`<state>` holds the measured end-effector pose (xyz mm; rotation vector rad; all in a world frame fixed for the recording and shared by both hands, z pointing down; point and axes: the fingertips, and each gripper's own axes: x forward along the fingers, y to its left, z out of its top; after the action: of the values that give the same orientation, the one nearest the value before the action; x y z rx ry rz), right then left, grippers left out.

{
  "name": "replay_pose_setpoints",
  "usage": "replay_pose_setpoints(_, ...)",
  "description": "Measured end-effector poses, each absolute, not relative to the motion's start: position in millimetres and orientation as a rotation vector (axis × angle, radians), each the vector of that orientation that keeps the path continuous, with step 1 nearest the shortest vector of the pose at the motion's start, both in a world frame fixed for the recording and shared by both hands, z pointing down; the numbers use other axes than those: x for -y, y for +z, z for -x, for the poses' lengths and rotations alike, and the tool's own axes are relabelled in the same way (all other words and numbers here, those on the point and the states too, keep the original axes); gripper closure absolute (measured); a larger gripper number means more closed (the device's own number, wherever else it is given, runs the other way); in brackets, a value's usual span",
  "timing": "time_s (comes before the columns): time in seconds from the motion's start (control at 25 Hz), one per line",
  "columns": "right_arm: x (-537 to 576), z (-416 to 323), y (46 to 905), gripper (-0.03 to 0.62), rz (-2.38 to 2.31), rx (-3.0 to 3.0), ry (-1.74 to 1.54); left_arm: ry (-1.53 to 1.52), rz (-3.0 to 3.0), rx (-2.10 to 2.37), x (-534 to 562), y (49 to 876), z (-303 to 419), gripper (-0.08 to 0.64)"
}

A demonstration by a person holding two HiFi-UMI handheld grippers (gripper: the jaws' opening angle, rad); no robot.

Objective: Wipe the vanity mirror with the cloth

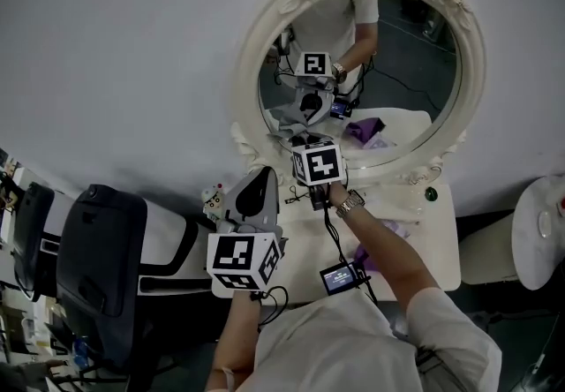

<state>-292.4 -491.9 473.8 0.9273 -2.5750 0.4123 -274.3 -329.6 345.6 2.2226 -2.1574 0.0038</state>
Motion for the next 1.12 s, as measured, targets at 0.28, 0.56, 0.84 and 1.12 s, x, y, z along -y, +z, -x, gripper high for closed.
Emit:
replay_pose_setpoints(0.28,520,221,482,0.526,-1.053,2.531,0.459,0.005,-2.299,2.048,358,354,229,0.560)
replay_pose_setpoints(0.56,557,118,485,0.525,-1.229,2.448,0.475,0.004,-2.402,1.901,390,360,163,0.560)
replay_pose_setpoints(0.84,588,30,490,0.526,-1.391,2.352,0.485,-0.011,-2.450,1.818,409,364,121,0.560)
replay_pose_setpoints(1.12,598,-15,499,0.526,-1.539,2.264,0.544,-0.002,-2.438,1.803,412,372,120,0.560)
